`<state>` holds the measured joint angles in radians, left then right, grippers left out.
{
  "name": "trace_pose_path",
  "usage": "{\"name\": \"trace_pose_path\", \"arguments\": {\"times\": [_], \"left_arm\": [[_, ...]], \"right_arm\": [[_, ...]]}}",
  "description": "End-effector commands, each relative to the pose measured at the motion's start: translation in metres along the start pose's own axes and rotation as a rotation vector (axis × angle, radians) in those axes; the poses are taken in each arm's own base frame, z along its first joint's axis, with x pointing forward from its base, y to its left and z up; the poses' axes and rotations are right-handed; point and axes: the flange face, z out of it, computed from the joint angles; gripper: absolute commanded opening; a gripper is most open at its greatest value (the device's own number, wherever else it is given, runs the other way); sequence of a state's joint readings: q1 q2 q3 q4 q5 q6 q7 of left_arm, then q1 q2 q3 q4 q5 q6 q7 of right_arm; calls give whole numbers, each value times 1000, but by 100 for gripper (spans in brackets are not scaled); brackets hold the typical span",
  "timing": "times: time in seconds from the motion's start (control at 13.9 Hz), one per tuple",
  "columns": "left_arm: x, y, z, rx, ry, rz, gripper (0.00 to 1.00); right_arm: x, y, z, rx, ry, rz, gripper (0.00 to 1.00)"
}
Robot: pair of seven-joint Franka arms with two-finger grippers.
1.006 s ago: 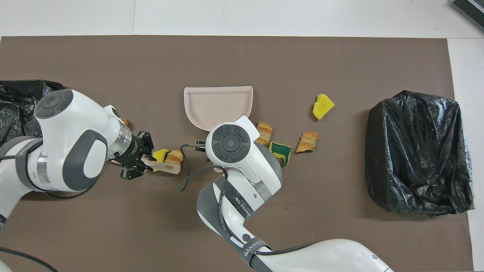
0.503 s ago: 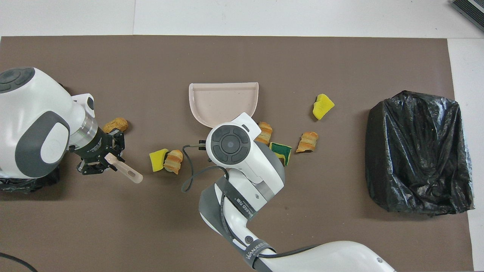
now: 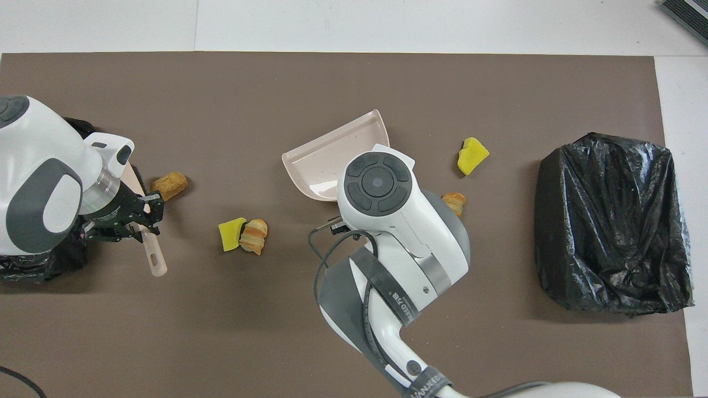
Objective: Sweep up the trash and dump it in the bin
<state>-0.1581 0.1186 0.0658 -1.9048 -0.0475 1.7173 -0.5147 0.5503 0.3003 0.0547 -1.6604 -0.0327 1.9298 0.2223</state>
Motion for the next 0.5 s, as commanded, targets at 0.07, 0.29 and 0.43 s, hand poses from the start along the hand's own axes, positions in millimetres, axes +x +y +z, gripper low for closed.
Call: {"name": "trace_pose_path", "arguments": {"times": [0.07, 0.29, 0.43], "left_arm": [[9, -12, 18, 65, 47, 219, 0], [15, -30, 22, 124, 68, 341, 0], [18, -35, 24, 126, 75, 375, 0]], "right_arm": [[-15, 22, -6, 3, -83, -370, 0], [-16, 32, -5, 3, -99, -661, 0], [-15, 43, 4, -21, -126, -828, 0]]}}
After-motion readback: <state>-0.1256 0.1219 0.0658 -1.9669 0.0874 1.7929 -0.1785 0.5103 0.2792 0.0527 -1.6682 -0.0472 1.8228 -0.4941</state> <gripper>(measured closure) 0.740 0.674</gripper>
